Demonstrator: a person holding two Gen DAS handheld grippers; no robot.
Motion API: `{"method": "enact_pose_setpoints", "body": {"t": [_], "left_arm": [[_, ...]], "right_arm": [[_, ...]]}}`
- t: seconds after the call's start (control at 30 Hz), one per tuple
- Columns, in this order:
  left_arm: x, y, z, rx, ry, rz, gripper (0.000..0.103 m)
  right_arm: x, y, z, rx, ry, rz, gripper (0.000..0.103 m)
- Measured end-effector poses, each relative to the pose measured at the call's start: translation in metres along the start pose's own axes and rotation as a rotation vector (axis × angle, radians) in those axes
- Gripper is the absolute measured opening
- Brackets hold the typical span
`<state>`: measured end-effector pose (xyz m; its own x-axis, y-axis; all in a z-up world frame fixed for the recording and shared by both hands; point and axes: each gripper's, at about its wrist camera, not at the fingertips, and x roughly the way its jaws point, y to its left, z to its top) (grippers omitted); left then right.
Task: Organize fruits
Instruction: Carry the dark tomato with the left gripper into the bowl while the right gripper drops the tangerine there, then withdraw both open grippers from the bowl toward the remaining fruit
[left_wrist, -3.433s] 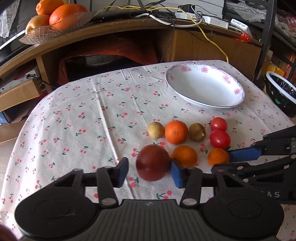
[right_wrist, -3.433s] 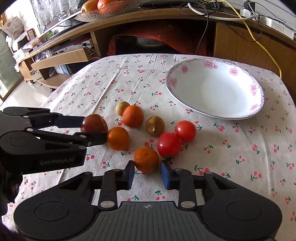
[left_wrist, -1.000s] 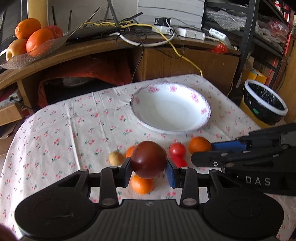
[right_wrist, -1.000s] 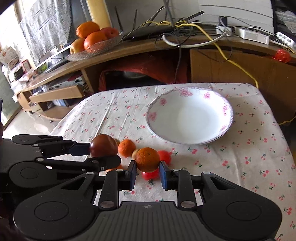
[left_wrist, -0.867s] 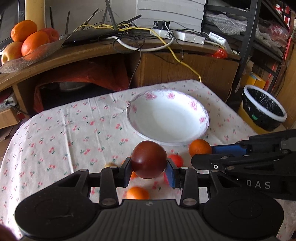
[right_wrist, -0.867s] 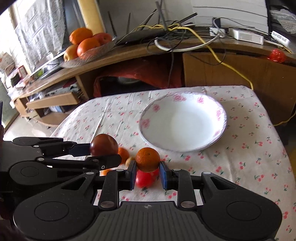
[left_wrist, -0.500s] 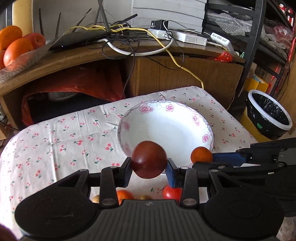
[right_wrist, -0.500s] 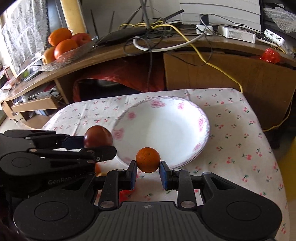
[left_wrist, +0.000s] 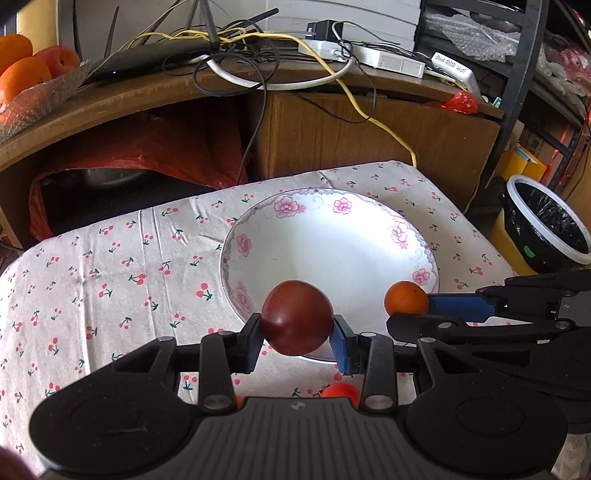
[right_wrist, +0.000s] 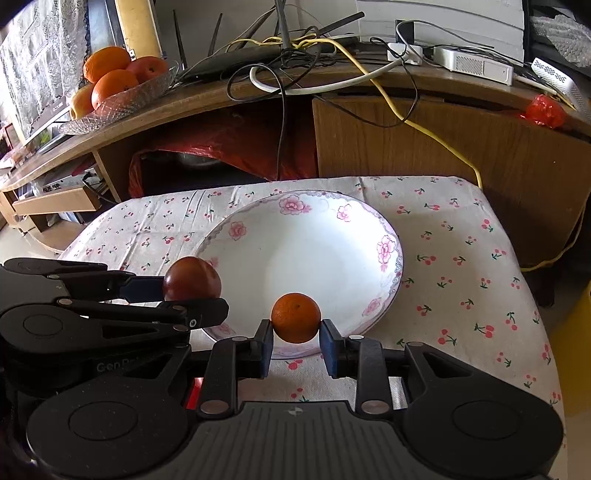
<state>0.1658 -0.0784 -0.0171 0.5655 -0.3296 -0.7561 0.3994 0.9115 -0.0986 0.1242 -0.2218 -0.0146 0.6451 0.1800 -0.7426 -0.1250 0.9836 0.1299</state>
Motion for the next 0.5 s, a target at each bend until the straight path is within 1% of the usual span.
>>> {"method": "enact_pose_setpoints", "body": {"t": [0.2,0.5], "left_arm": [[0.0023,0.0042,-0.0004,-0.016,0.015,0.001,0.047],[-0.0064,0.0028,0.0035,-0.01,-0.017,0.004,0.05]], "right_arm": [[0.0024,0.0029,0.0004,-0.016,0.001,-0.012,0.025],[-0.0055,-0.0016,0.0013,0.004,-0.02,-0.012,0.026]]}}
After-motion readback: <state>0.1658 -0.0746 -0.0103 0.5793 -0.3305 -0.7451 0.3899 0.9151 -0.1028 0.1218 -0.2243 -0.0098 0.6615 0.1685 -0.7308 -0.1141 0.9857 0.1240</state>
